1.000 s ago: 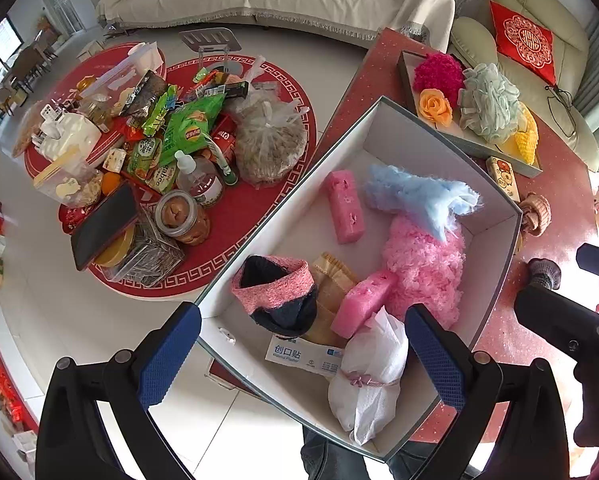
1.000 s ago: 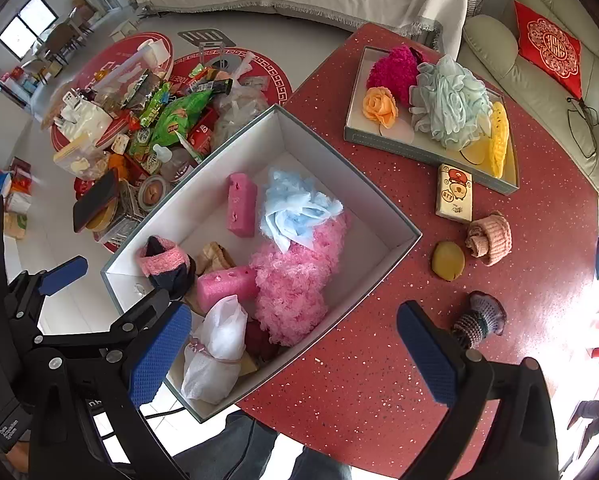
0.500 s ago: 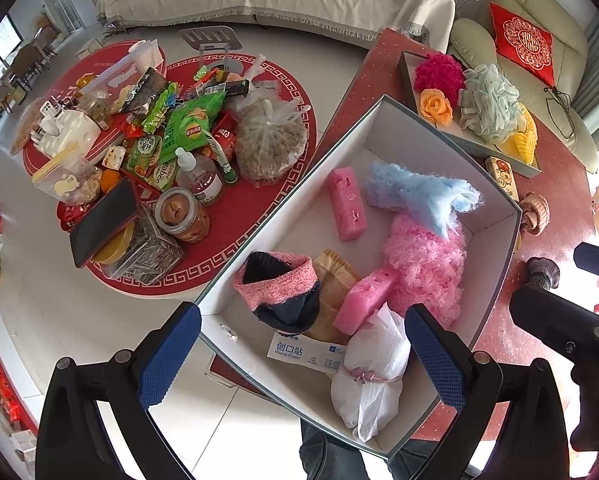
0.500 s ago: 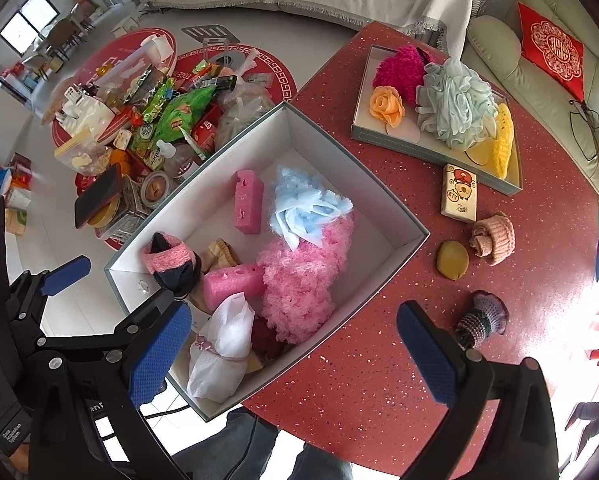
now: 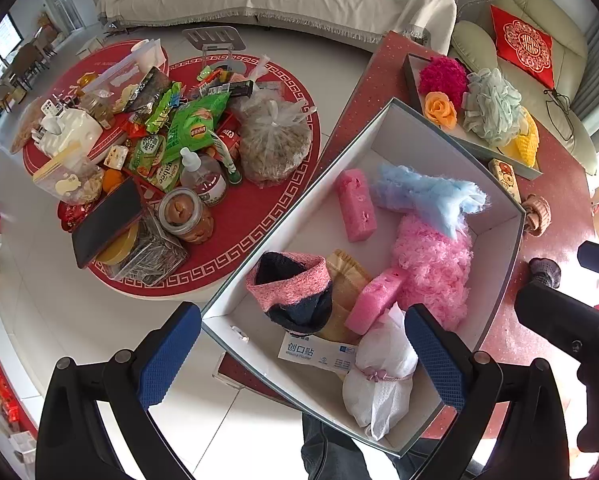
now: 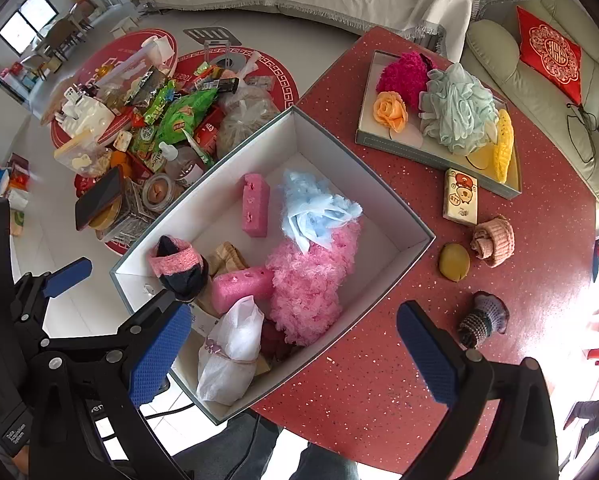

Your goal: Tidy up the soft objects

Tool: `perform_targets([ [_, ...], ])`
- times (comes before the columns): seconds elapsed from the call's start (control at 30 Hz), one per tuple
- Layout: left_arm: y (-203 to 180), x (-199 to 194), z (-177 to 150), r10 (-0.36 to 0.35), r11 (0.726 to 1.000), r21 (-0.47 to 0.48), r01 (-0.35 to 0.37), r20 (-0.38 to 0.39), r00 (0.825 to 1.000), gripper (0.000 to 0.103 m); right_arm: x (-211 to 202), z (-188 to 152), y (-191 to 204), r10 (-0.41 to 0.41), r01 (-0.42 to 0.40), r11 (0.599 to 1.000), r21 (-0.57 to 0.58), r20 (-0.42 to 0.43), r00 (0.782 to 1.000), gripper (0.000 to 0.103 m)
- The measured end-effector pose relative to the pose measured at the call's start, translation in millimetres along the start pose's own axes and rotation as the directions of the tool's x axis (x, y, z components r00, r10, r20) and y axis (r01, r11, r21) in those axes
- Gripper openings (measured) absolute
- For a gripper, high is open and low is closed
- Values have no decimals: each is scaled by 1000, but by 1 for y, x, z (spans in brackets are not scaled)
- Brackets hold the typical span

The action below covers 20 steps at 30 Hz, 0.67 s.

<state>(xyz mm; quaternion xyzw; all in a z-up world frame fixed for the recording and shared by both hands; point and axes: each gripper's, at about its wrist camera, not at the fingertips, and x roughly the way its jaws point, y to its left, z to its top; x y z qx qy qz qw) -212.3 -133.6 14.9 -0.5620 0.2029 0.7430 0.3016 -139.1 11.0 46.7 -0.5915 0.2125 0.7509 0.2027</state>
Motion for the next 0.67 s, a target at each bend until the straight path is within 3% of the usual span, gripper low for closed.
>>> perform_targets([
  [0.5, 11, 5, -1, -11, 1000, -2, 11, -10, 1000, 103, 0, 4, 12, -11, 11, 1000, -1, -7, 1000, 103],
  [0.67, 8, -3, -3, -33, 999, 27, 32, 44, 998, 103, 2, 2, 13, -17, 17, 1000, -2, -9, 1000, 103],
])
